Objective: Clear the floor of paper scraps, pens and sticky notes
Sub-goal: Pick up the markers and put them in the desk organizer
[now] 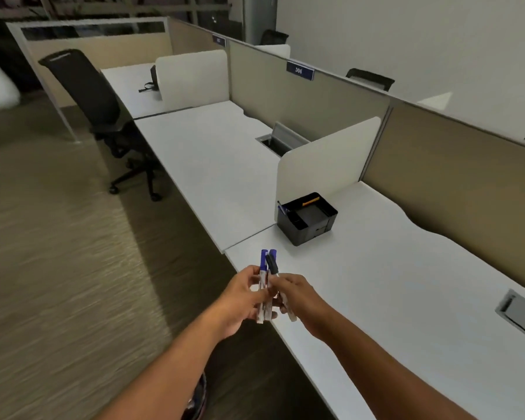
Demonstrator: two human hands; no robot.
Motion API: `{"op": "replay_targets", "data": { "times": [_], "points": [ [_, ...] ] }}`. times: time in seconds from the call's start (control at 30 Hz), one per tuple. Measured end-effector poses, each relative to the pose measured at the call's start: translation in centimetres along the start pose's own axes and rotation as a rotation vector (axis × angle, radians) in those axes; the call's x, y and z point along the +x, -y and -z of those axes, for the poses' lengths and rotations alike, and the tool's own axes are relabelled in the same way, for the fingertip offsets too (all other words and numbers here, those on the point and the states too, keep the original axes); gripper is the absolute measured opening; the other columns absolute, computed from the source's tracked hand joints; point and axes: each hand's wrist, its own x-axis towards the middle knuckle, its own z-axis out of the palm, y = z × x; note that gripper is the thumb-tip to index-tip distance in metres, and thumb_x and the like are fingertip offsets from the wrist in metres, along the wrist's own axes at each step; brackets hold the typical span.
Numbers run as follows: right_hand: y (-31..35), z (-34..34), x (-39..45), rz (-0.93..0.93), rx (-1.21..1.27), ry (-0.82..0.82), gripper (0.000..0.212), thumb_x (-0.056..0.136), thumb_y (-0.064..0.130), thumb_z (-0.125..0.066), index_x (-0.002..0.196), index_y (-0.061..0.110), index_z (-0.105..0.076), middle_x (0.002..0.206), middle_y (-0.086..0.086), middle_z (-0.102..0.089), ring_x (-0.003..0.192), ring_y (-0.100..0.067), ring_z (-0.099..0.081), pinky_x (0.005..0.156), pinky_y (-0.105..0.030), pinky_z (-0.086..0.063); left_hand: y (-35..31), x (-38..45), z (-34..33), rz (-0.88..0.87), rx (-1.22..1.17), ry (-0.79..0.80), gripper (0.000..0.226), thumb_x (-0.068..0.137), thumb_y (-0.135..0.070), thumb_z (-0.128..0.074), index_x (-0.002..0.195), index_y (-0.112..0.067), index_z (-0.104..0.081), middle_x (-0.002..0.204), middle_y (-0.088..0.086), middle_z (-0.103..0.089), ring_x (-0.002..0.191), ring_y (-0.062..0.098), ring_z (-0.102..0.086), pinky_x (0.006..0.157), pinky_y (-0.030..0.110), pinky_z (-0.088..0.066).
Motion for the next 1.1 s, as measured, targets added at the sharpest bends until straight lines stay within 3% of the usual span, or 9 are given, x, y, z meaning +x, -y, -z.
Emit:
{"op": "replay_targets", "data": {
  "times": [0.13, 0.27, 0.47, 0.6, 0.7, 0.87, 0.97, 1.03, 1.1],
  "points": [
    [-0.4, 1.3, 3.4, -0.041, 0.0, -0.073, 0.033, 0.107, 0.044, -0.044, 0.091, 0.029, -0.069, 0.088, 0.003, -0.072, 0.08, -0.017, -0.07, 0.066, -0.02, -0.057, -0.4, 3.1, -0.5, -0.002, 0.057, -0.032, 0.032, 0.098, -0.015, -0.069, 0.126, -0.028, -0.061, 0.13, 0.006, -0.067, 0.102, 0.029, -0.079, 0.091, 0.059, -0.063],
    [-1.1, 3.1, 7.0, -0.017, 0.061, -0.157, 0.021, 0.111, 0.035, -0.041, 0.116, 0.029, -0.06, 0.084, -0.002, -0.065, 0.071, -0.013, -0.062, 0.057, -0.014, -0.054, -1.0, 5.9, -0.8, 0.006, 0.036, -0.154, 0.044, 0.1, -0.011, -0.066, 0.14, -0.025, -0.052, 0.127, 0.004, -0.073, 0.101, 0.021, -0.079, 0.094, 0.054, -0.063],
    [-0.6, 8.0, 14.0, 0.046, 0.091, -0.3, 0.014, 0.105, 0.035, -0.058, 0.11, 0.023, -0.065, 0.103, 0.01, -0.071, 0.1, -0.013, -0.067, 0.082, -0.026, -0.05, -1.4, 8.8, 0.3, 0.023, 0.034, -0.221, 0.039, 0.1, -0.013, -0.067, 0.134, -0.027, -0.054, 0.113, -0.001, -0.081, 0.103, 0.019, -0.079, 0.091, 0.049, -0.065],
    [1.5, 12.3, 19.7, 0.14, 0.078, -0.405, 0.006, 0.097, 0.029, -0.071, 0.095, 0.033, -0.067, 0.099, 0.009, -0.074, 0.093, -0.006, -0.07, 0.074, -0.021, -0.052, -1.3, 10.2, 0.8, 0.043, 0.012, -0.264, 0.032, 0.1, -0.014, -0.067, 0.13, -0.023, -0.06, 0.115, 0.0, -0.08, 0.106, 0.02, -0.079, 0.09, 0.048, -0.065],
    [3.5, 14.3, 24.3, 0.241, -0.051, -0.466, 0.004, 0.094, 0.026, -0.074, 0.092, 0.024, -0.072, 0.09, 0.006, -0.076, 0.088, -0.009, -0.073, 0.078, -0.025, -0.056, -0.8, 10.7, 0.8, 0.061, -0.001, -0.3, 0.03, 0.1, -0.013, -0.067, 0.128, -0.023, -0.061, 0.115, 0.001, -0.08, 0.106, 0.02, -0.079, 0.094, 0.054, -0.062],
    [6.1, 15.2, 30.3, 0.308, -0.221, -0.506, 0.012, 0.095, 0.02, -0.073, 0.104, 0.012, -0.071, 0.091, 0.008, -0.071, 0.085, -0.008, -0.066, 0.064, -0.001, -0.039, -0.1, 11.2, 0.0, 0.094, -0.018, -0.341, 0.029, 0.1, -0.014, -0.067, 0.126, -0.024, -0.062, 0.114, 0.0, -0.08, 0.104, 0.018, -0.079, 0.094, 0.051, -0.063],
    [5.9, 14.8, 32.5, 0.267, -0.298, -0.447, 0.009, 0.098, 0.013, -0.067, 0.107, 0.01, -0.069, 0.085, 0.009, -0.069, 0.083, -0.012, -0.066, 0.06, -0.008, -0.042, 0.1, 11.4, -0.7, 0.124, -0.03, -0.35, 0.028, 0.1, -0.014, -0.066, 0.126, -0.024, -0.061, 0.112, -0.003, -0.081, 0.103, 0.017, -0.079, 0.095, 0.05, -0.063],
    [5.2, 14.4, 33.8, 0.24, -0.392, -0.394, 0.007, 0.099, 0.009, -0.061, 0.101, 0.007, -0.068, 0.082, 0.005, -0.071, 0.082, -0.019, -0.068, 0.064, -0.024, -0.054, 0.3, 11.4, -1.0, 0.149, -0.035, -0.355, 0.028, 0.1, -0.014, -0.066, 0.127, -0.024, -0.061, 0.111, -0.003, -0.081, 0.103, 0.017, -0.079, 0.095, 0.049, -0.063],
    [4.6, 14.1, 34.8, 0.212, -0.515, -0.343, 0.012, 0.1, 0.008, -0.057, 0.102, 0.001, -0.067, 0.093, -0.011, -0.074, 0.09, -0.03, -0.07, 0.078, -0.043, -0.059, 0.5, 11.3, -1.0, 0.169, -0.033, -0.358, 0.03, 0.1, -0.013, -0.066, 0.128, -0.024, -0.061, 0.111, -0.004, -0.081, 0.104, 0.017, -0.079, 0.095, 0.048, -0.063]
  ]
}}
